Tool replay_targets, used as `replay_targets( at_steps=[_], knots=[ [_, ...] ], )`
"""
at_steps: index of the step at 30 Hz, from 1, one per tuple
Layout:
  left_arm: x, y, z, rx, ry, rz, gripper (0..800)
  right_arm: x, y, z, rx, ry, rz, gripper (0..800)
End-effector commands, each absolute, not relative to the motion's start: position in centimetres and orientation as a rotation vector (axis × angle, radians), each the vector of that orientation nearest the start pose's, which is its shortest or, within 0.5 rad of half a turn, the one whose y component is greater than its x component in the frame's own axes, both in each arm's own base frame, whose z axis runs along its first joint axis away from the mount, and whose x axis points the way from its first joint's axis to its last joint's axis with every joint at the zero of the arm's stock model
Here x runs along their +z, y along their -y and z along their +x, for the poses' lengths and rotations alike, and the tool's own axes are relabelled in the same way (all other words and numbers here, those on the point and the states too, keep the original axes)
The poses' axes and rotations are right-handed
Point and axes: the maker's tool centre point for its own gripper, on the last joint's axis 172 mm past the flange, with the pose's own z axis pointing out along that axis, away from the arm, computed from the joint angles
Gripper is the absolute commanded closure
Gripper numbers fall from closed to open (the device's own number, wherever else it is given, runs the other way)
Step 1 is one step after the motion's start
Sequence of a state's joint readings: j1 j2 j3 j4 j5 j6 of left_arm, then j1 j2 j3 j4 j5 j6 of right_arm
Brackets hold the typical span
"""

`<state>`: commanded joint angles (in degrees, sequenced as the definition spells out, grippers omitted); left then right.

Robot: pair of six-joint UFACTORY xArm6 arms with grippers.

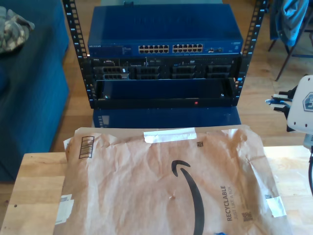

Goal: Grab the cable and plug it in

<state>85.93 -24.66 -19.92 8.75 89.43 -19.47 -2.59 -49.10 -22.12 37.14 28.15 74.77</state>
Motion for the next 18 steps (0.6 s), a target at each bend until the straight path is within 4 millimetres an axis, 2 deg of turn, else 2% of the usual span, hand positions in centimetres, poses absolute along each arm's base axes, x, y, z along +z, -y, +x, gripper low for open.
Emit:
replay_targets(
  at_steps=[8,13,18],
  knots=[
    [10.3,-10.7,-3.3,-0.865,-1.974,1.850,1,32.3,-1.7,41.3,-0.348,-1.801,-1.415,796],
    [7.8,-11.4,-4.1,-0.749,-2.062,1.831,1,31.5,-1.8,41.1,-0.339,-1.812,-1.419,796],
    [5.4,-11.6,-4.1,-0.654,-2.110,1.858,1,31.2,-1.8,41.0,-0.334,-1.817,-1.419,796]
  ],
)
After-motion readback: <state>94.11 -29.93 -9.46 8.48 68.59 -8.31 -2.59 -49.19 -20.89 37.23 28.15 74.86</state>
